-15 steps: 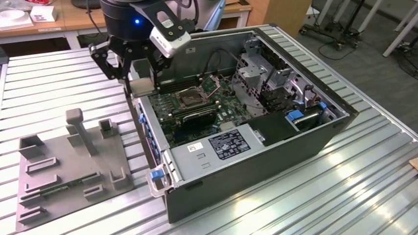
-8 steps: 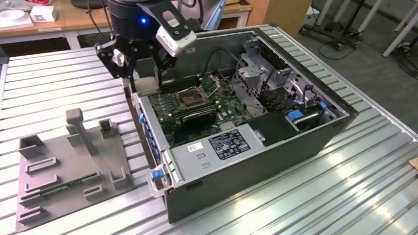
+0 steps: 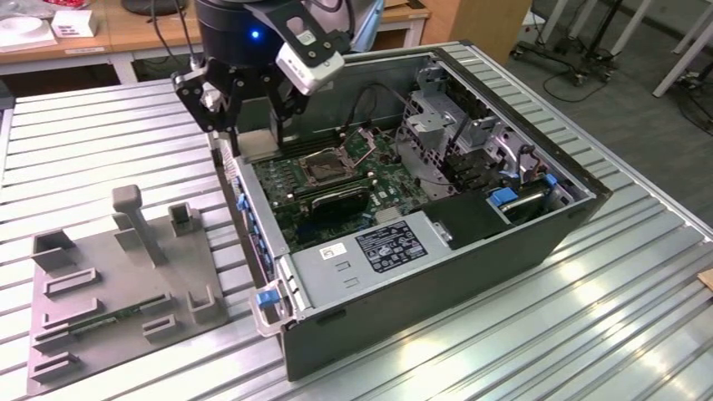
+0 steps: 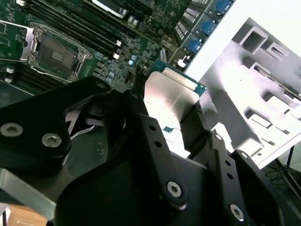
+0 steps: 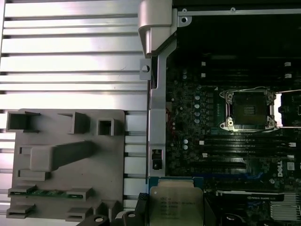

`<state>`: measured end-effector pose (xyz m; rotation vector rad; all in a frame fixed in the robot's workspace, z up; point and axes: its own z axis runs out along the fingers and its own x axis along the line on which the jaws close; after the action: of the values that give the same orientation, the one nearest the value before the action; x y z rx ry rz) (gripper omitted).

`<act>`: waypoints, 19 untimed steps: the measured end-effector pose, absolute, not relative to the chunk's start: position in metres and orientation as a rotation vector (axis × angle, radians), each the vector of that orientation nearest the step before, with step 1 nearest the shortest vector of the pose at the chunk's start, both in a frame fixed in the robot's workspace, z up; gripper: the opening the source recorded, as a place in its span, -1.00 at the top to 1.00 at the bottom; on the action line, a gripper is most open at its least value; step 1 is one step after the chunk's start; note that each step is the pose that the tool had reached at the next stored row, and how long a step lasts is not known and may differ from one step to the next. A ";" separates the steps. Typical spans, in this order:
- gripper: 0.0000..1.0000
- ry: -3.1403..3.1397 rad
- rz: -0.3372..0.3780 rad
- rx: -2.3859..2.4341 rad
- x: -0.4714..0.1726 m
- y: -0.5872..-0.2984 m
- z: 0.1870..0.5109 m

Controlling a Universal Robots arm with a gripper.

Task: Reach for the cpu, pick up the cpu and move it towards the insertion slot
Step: 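Pick up the cpu and move it towards the insertion slot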

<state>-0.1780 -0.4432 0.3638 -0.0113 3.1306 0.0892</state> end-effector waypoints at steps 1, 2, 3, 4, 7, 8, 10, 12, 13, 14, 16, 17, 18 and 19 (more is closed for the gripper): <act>-0.08 3.131 0.089 -0.011 -0.177 -0.443 0.364; -0.08 3.131 0.089 -0.011 -0.176 -0.443 0.364; -0.08 3.131 0.089 -0.011 -0.175 -0.443 0.364; -0.08 3.131 0.089 -0.011 -0.174 -0.443 0.364; -0.08 3.131 0.089 -0.011 -0.172 -0.443 0.364; -0.08 3.131 0.089 -0.011 -0.172 -0.443 0.364; -0.08 3.131 0.089 -0.011 -0.171 -0.443 0.364; -0.08 3.131 0.089 -0.011 -0.170 -0.443 0.364; -0.08 3.131 0.089 -0.011 -0.169 -0.443 0.364; -0.08 3.131 0.089 -0.011 -0.169 -0.443 0.364; -0.08 3.131 0.089 -0.011 -0.168 -0.443 0.364; -0.08 3.131 0.089 -0.011 -0.168 -0.443 0.364; -0.08 3.131 0.089 -0.011 -0.167 -0.443 0.364; -0.08 3.131 0.089 -0.011 -0.167 -0.443 0.364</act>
<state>-0.1667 -0.4432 0.3638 -0.0112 3.1306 0.0892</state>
